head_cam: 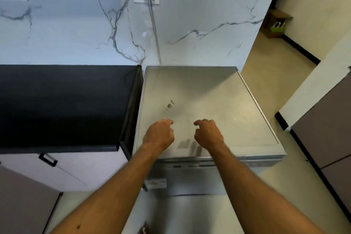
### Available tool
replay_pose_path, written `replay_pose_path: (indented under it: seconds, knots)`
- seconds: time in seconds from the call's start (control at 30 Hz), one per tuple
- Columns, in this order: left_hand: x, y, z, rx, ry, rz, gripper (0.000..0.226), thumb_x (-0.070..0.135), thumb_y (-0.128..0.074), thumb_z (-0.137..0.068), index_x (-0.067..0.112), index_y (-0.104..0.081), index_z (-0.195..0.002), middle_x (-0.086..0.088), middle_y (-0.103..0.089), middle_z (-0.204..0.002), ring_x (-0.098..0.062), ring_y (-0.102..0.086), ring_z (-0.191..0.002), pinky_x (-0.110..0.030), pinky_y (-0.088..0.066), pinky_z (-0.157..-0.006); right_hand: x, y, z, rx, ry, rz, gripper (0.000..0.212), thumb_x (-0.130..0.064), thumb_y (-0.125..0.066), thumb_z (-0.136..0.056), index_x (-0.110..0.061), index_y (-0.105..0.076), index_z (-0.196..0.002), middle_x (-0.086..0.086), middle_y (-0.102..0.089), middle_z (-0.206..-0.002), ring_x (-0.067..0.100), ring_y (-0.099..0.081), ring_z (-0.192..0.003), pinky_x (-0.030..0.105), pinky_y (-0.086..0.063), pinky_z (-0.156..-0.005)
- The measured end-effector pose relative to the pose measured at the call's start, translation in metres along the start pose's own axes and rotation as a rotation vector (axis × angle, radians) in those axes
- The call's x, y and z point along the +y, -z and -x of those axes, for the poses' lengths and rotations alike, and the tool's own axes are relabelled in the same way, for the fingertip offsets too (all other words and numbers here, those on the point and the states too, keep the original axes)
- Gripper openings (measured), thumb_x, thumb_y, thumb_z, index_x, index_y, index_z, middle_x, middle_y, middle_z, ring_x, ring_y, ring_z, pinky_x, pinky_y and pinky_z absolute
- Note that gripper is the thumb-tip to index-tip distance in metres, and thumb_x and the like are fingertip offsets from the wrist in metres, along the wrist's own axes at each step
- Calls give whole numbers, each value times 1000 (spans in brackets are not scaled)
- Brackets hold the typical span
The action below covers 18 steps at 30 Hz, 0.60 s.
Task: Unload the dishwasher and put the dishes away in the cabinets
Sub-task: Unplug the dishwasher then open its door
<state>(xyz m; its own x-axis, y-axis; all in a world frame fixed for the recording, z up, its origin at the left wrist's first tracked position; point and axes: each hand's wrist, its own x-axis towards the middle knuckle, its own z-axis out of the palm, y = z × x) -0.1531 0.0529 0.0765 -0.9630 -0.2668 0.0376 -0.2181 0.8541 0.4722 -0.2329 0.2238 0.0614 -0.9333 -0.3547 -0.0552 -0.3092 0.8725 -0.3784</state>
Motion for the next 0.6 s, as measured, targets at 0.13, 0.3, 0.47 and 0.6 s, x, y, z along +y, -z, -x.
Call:
replay_pose_path:
  seconds: [0.13,0.3,0.47,0.6]
  knots:
    - [20,-29,33,-45,67,3,41,25,-54,-96,19,-53,-137,-2,-58,-138,-21,-55,-124,-31,-41,-105,33,-4,27,-47,15,-77,43,-8,-49,-93,-19,-60,-133,5,-57,-134,24,-45,-126,37,-43,-102]
    - [34,-60,68,-105,140,-1,42,12,-53,-95,18,-53,-137,-6,-61,-133,-24,-58,-120,-33,-43,-104,65,-19,77,163,61,-187,32,-7,-54,-92,-13,-67,-120,7,-62,-117,24,-49,-114,32,-46,-95]
    - [39,-75,81,-144,176,-23,50,2,-52,-92,19,-51,-138,-5,-58,-137,-26,-56,-123,-35,-43,-105,85,-50,111,143,-108,-427,22,-9,-59,-88,-16,-66,-107,1,-61,-105,17,-57,-100,31,-51,-88]
    - [40,-82,75,-110,134,-40,56,-1,-52,-91,19,-47,-144,0,-46,-150,-22,-45,-136,-31,-32,-113,82,-73,114,143,-530,-871,20,-13,-67,-87,-16,-58,-105,4,-64,-99,22,-64,-93,36,-54,-85]
